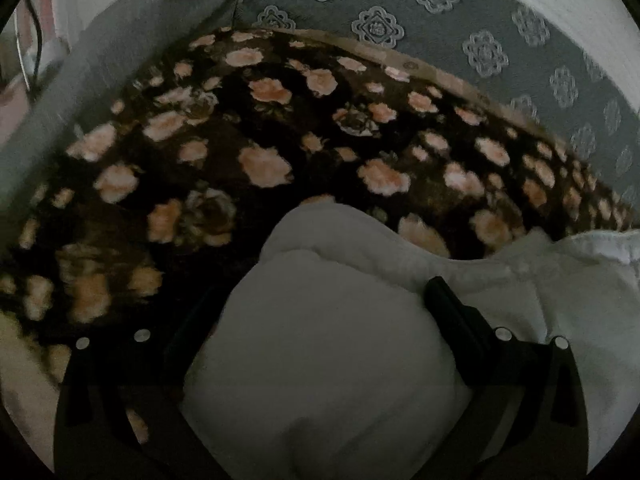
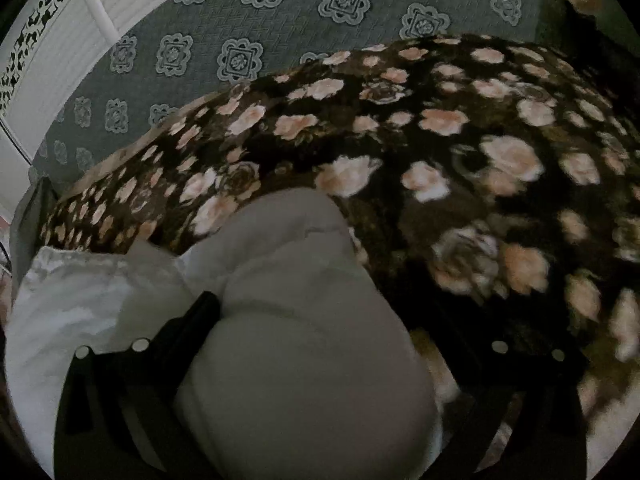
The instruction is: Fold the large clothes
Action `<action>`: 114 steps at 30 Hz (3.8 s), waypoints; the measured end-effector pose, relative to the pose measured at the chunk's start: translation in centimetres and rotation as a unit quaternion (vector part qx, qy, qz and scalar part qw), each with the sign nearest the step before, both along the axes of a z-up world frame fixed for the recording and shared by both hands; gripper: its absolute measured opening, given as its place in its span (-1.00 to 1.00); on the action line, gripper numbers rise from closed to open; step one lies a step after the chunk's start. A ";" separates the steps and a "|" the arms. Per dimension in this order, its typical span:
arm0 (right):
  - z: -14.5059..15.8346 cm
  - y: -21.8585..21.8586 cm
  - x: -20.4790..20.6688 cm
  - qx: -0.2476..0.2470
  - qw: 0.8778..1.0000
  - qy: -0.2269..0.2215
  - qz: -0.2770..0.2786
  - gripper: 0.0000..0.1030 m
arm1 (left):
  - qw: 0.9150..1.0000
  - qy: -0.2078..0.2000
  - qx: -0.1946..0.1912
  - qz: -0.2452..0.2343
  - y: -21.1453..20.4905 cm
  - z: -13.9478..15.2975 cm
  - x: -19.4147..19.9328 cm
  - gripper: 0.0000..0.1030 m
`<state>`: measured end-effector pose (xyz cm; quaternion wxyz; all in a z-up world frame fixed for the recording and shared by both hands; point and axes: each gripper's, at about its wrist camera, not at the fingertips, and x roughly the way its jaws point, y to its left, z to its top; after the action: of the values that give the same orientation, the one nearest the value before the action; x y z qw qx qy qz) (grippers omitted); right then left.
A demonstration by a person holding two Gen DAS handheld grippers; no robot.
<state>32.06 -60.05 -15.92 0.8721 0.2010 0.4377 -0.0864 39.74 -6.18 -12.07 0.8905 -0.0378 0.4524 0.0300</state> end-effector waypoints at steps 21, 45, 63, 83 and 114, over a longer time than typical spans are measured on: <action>8.1 1.9 -17.9 -0.061 0.997 -0.038 0.030 0.97 | 0.998 -0.023 -0.053 -0.026 5.1 6.6 -21.5 0.94; 2.7 3.1 -14.6 0.063 0.996 -0.029 0.060 -0.44 | 0.998 -0.003 -0.061 -0.019 2.1 0.7 -18.4 0.94; 6.0 -7.4 -20.9 0.003 0.996 -0.063 -0.058 -0.11 | 0.975 -0.097 -0.044 -0.193 -12.3 1.5 -17.2 0.16; 17.3 1.6 -36.3 -0.134 0.974 -0.174 -0.058 0.96 | 0.962 -0.258 0.088 -0.010 10.6 18.0 -37.0 0.94; 20.4 8.9 -40.1 -0.271 0.932 -0.238 -0.012 0.97 | 0.959 -0.268 0.086 0.021 9.0 18.3 -40.8 0.94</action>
<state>-8.08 -51.14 4.48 0.9709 -0.0232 0.1745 -0.1621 -1.06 2.81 6.25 0.9783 0.0225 0.1916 0.0759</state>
